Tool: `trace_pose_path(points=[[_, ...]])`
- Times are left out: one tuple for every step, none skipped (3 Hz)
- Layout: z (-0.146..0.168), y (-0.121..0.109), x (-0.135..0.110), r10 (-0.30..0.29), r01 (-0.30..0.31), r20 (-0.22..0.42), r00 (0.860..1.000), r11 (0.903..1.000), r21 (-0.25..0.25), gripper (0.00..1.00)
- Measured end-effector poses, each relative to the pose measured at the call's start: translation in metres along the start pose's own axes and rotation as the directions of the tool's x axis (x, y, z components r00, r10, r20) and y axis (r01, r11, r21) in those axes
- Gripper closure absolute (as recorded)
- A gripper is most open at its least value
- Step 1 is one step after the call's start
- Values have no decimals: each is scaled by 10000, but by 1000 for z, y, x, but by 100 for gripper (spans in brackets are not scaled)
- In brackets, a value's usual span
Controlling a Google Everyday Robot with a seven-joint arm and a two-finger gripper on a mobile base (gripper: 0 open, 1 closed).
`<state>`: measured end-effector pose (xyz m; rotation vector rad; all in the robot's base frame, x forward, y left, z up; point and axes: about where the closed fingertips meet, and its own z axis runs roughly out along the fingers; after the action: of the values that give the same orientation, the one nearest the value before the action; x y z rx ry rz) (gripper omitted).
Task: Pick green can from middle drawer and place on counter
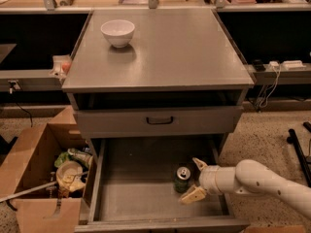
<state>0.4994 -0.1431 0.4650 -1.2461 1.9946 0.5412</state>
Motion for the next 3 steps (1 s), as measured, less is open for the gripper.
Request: trace_pose_path(points=[[14, -4, 3, 103, -103, 59, 9999, 9999, 55, 0], [26, -12, 15, 423, -427, 174, 9990, 9988, 246, 0], [35, -21, 29, 906, -926, 390, 9951, 9943, 527, 0]])
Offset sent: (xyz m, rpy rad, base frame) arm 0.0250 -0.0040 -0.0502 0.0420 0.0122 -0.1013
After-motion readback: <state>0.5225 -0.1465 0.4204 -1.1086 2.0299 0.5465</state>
